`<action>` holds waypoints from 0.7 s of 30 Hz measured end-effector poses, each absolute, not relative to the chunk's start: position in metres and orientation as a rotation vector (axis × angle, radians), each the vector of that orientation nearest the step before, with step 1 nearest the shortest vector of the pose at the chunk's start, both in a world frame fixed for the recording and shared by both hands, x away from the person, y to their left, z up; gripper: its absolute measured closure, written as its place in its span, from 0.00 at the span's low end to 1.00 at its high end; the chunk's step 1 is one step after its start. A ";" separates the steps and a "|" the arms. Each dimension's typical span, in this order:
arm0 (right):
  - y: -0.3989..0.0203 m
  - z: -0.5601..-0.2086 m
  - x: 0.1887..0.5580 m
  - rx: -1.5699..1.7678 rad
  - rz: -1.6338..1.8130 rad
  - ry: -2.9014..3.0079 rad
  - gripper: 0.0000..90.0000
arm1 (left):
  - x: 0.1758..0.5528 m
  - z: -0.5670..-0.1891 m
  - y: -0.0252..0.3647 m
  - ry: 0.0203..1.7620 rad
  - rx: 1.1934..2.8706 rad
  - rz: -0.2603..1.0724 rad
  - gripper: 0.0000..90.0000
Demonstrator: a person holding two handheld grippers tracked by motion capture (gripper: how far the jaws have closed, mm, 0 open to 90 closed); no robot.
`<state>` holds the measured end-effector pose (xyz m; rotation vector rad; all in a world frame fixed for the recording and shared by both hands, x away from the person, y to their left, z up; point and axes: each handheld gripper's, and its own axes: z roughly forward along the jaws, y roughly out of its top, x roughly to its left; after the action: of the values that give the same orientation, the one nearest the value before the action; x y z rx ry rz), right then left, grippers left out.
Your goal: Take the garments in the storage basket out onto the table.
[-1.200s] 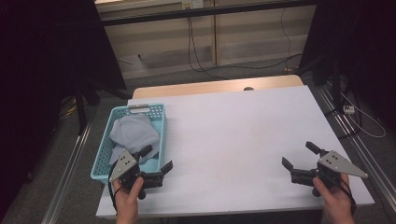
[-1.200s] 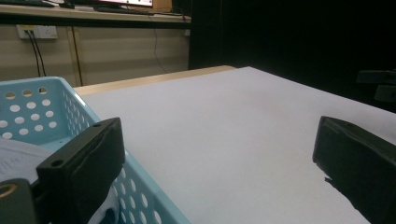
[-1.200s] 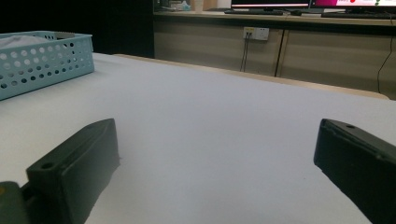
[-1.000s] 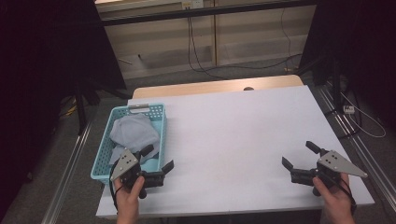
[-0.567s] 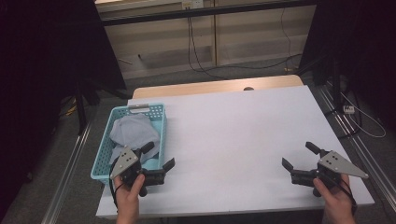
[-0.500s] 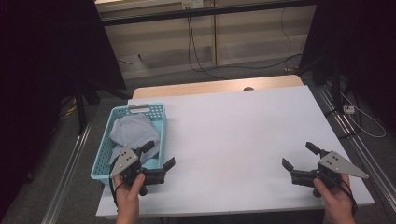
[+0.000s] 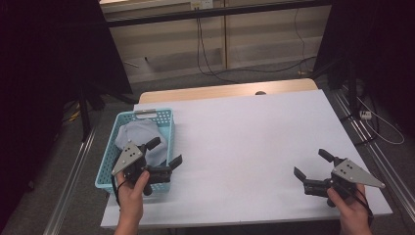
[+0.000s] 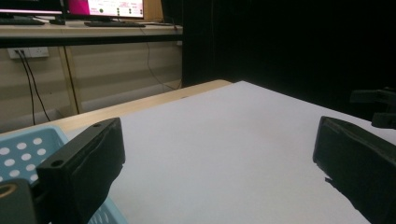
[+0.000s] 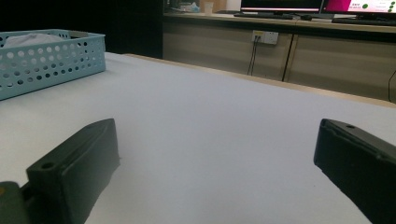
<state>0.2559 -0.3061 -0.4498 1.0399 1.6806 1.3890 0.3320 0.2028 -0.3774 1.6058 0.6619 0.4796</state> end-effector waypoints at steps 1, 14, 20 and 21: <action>-0.306 -0.450 0.256 1.042 1.388 1.679 0.00 | 0.332 -0.376 0.203 0.664 1.606 0.480 0.03; -0.307 -0.449 0.255 1.038 1.388 1.687 0.00 | 0.350 -0.360 0.208 0.664 1.622 0.481 0.03; -0.309 -0.448 0.252 1.037 1.392 1.674 0.00 | 0.359 -0.353 0.211 0.677 1.650 0.493 0.03; -0.310 -0.448 0.252 1.041 1.392 1.673 0.00 | 0.360 -0.352 0.212 0.681 1.652 0.492 0.03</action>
<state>0.2517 -0.3097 -0.4482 1.0412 1.6726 1.3922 0.3600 0.2117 -0.3516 1.6516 0.6811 0.4917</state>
